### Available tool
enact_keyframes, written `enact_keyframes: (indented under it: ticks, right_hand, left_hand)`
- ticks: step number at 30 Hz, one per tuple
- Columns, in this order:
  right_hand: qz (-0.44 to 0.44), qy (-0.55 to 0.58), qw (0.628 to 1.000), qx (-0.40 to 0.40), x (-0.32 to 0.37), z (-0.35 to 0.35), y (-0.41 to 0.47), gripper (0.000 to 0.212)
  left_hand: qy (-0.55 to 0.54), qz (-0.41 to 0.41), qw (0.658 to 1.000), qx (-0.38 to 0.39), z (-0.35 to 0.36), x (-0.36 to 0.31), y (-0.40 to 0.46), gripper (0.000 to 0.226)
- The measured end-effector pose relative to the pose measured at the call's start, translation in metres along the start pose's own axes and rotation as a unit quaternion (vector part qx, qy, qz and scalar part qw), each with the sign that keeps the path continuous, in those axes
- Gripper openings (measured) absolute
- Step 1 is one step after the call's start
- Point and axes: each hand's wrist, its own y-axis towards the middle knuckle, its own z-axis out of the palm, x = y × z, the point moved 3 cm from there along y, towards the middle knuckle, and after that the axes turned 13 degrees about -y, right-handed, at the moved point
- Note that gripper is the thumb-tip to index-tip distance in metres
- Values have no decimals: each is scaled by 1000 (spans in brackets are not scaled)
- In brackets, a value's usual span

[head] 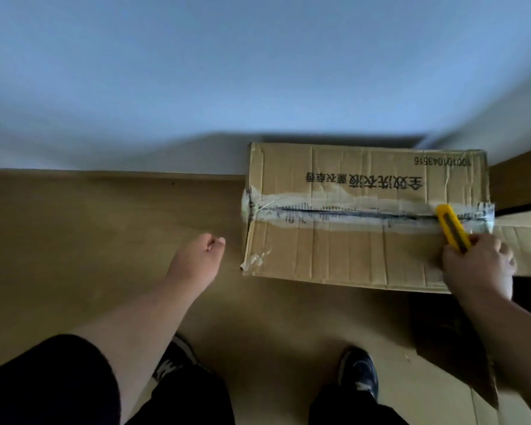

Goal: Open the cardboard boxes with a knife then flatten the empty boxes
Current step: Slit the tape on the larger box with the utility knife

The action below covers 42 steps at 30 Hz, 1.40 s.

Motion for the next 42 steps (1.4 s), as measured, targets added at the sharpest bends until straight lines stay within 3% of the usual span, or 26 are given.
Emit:
enact_keyframes:
  ticks: [5, 8, 10, 14, 18, 23, 27, 32, 34, 36, 40, 42]
  right_hand:
    - [-66, 82, 994, -5, 55, -9, -21, 26]
    - [-110, 219, 969, -17, 95, -18, -54, 26]
    - [-153, 310, 938, 30, 124, -14, -79, 23]
    - [-255, 309, 899, 174, 164, 21, -117, 21]
    - [-328, 309, 851, 268, 180, 40, -130, 35]
    - [-302, 308, 859, 275, 176, 46, -123, 39]
    - [-270, 340, 839, 329, 178, 43, -137, 39]
    - [-289, 281, 869, 288, 182, 52, -131, 16]
    - [-287, 295, 869, 275, 183, 48, -129, 18]
    - [-278, 335, 847, 304, 184, 44, -133, 32]
    - [-271, 421, 766, 403, 183, 40, -146, 59]
    - [-277, 425, 759, 408, 184, 40, -150, 62]
  left_hand:
    - [-93, 67, 993, 29, -3, -13, 32, 41]
    - [-112, 113, 986, 52, 1, -24, 57, 48]
    - [-114, 155, 979, 62, 8, -31, 75, 48]
    - [-165, 216, 958, 90, 22, -27, 104, 46]
    - [-199, 251, 941, 105, 32, -22, 120, 48]
    - [-235, 225, 939, 106, 35, -29, 130, 45]
    - [-284, 207, 926, 136, 38, -28, 128, 30]
    - [-295, 220, 915, 165, 40, -32, 132, 27]
    - [-293, 222, 915, 165, 38, -32, 132, 28]
    - [-286, 224, 918, 163, 37, -29, 131, 30]
    - [-265, 229, 919, 182, 36, -21, 128, 38]
    - [-276, 223, 915, 193, 34, -19, 126, 37]
